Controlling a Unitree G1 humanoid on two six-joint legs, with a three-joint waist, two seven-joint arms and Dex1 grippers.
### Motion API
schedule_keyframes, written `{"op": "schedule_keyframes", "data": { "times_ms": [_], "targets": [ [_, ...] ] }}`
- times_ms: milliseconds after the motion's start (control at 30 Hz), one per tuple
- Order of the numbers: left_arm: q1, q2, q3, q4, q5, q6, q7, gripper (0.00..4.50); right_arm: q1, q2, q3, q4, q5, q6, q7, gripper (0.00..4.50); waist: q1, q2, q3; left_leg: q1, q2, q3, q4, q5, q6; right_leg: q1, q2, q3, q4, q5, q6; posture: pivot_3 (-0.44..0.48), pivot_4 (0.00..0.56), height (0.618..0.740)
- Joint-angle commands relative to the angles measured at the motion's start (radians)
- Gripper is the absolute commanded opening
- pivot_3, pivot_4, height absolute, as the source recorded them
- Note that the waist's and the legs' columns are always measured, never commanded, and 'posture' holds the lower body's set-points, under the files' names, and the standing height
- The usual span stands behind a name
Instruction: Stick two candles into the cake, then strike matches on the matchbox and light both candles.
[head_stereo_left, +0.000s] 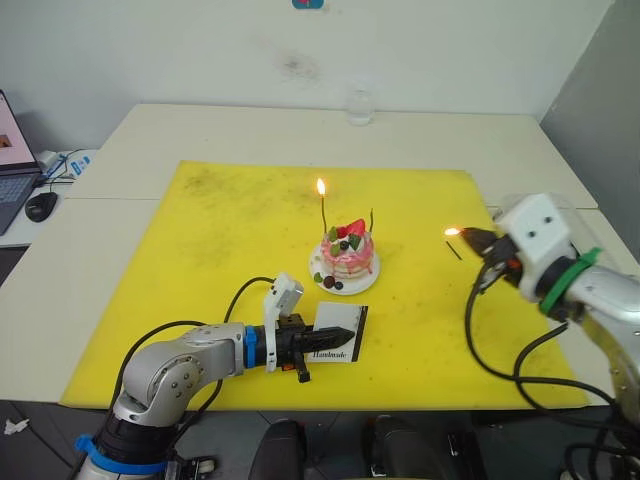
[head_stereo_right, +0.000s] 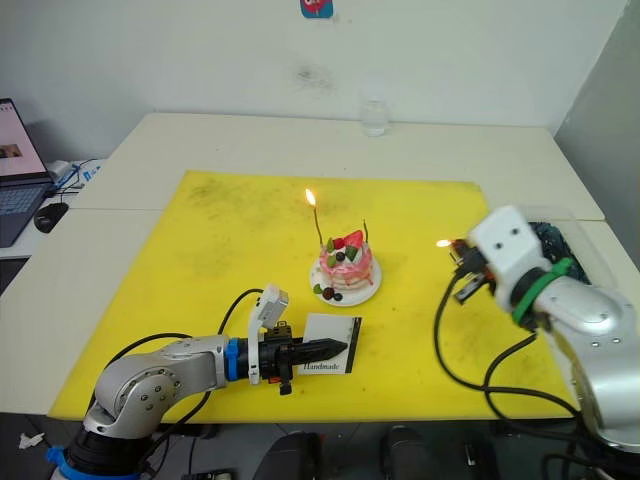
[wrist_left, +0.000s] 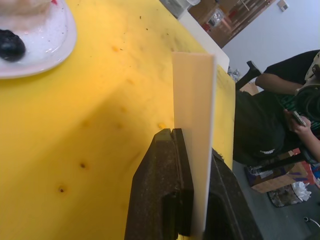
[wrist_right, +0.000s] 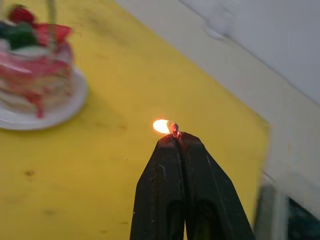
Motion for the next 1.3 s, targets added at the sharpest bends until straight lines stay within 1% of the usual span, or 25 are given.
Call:
{"op": "schedule_keyframes", "data": {
  "times_ms": [33,133,233,367,500,600,767,867,933,967,1033,1133,1200,1300],
  "targets": [
    [0.001,-0.014,-0.002,-0.029,-0.004,-0.018,-0.007,0.0,0.042,-0.011,-0.07,0.105,-0.082,-0.125,-0.077,0.01,0.0,0.0,0.0,0.0,0.0,0.0,0.0,0.0,0.0,0.0,0.0,0.0,0.0,0.0,0.0,0.0,0.15,0.74],
    [0.007,-0.022,-0.001,-0.034,-0.004,-0.016,-0.001,0.0,0.089,0.0,-0.094,0.237,-0.147,-0.257,-0.147,0.01,0.0,0.0,0.0,0.0,0.0,0.001,0.0,0.0,0.0,0.0,0.0,0.001,0.0,0.0,0.0,0.0,0.15,0.74],
    [0.014,-0.026,0.0,-0.04,-0.005,-0.015,0.004,0.0,0.121,-0.002,-0.106,0.354,-0.181,-0.408,-0.178,0.01,0.0,0.0,0.0,0.0,-0.001,0.001,0.0,0.0,0.0,0.0,0.001,0.001,0.0,0.0,0.0,0.0,0.15,0.74],
    [0.017,-0.026,0.006,-0.043,-0.006,-0.013,0.009,0.0,0.147,-0.017,-0.096,0.482,-0.216,-0.518,-0.191,0.01,-0.001,0.0,0.0,0.0,-0.001,0.001,0.0,0.0,0.0,0.0,0.001,0.001,0.0,0.0,0.0,0.0,0.15,0.74],
    [0.017,-0.025,0.01,-0.044,-0.008,-0.011,0.011,0.0,0.145,-0.011,-0.092,0.56,-0.228,-0.575,-0.199,0.01,-0.001,0.001,0.0,0.0,-0.001,0.001,0.0,0.0,0.0,0.0,0.002,0.001,0.001,0.0,0.0,0.0,0.15,0.74],
    [0.018,-0.023,0.011,-0.047,-0.01,-0.009,0.013,0.0,0.13,-0.003,-0.094,0.619,-0.232,-0.613,-0.214,0.64,-0.001,0.001,0.0,0.0,-0.001,0.001,0.0,0.0,0.0,0.0,0.002,0.001,0.001,0.0,0.0,0.0,0.15,0.74],
    [0.021,-0.019,0.013,-0.052,-0.013,-0.006,0.016,0.0,0.12,0.009,-0.113,0.61,-0.224,-0.63,-0.231,2.34,-0.001,0.001,0.0,0.0,0.0,0.001,0.0,0.0,0.0,0.0,0.003,0.002,0.001,0.0,0.0,0.0,0.15,0.74],
    [0.027,-0.016,0.015,-0.059,-0.016,-0.005,0.018,0.0,0.139,0.015,-0.14,0.543,-0.211,-0.624,-0.228,3.43,-0.001,0.001,-0.001,0.001,0.0,0.001,0.0,0.0,0.0,0.0,0.003,0.002,0.001,0.0,0.0,0.0,0.15,0.74],
    [0.034,-0.012,0.022,-0.065,-0.021,-0.003,0.019,0.0,0.148,0.024,-0.173,0.453,-0.174,-0.599,-0.207,4.2,-0.001,0.002,-0.001,0.001,0.0,0.001,0.0,0.0,0.0,0.0,0.003,0.002,0.001,0.0,0.0,0.0,0.15,0.74],
    [0.038,-0.009,0.025,-0.068,-0.023,-0.002,0.019,0.0,0.15,0.029,-0.184,0.414,-0.15,-0.586,-0.191,4.48,-0.001,0.002,-0.001,0.001,0.0,0.001,0.0,0.0,0.0,0.0,0.003,0.002,0.001,0.0,0.0,0.0,0.15,0.74],
    [0.044,-0.004,0.029,-0.071,-0.025,-0.001,0.018,0.0,0.154,0.038,-0.19,0.351,-0.098,-0.563,-0.154,4.48,-0.001,0.002,-0.001,0.001,0.0,0.001,0.0,0.0,0.0,0.0,0.003,0.002,0.001,0.0,0.0,0.0,0.15,0.74],
    [0.048,0.005,0.035,-0.073,-0.027,0.001,0.014,0.0,0.168,0.049,-0.155,0.24,0.015,-0.491,-0.07,4.48,-0.001,0.002,-0.001,0.002,0.0,0.001,0.0,0.0,0.0,0.002,0.003,0.001,0.001,0.0,0.0,0.0,0.15,0.74],
    [0.046,0.007,0.036,-0.07,-0.029,0.0,0.014,0.0,0.173,0.06,-0.139,0.209,0.045,-0.469,-0.057,4.48,-0.001,0.002,-0.001,0.002,0.001,0.0,0.0,0.0,0.0,0.002,0.002,0.001,0.001,0.0,0.0,0.0,0.15,0.74],
    [0.045,0.009,0.03,-0.071,-0.027,-0.001,0.014,0.0,0.152,0.141,-0.047,0.206,0.119,-0.412,-0.054,4.48,-0.001,0.002,-0.001,0.002,0.0,0.001,0.001,0.0,0.0,0.002,0.002,0.001,0.001,0.0,0.001,0.0,0.15,0.74]
  ]
}}
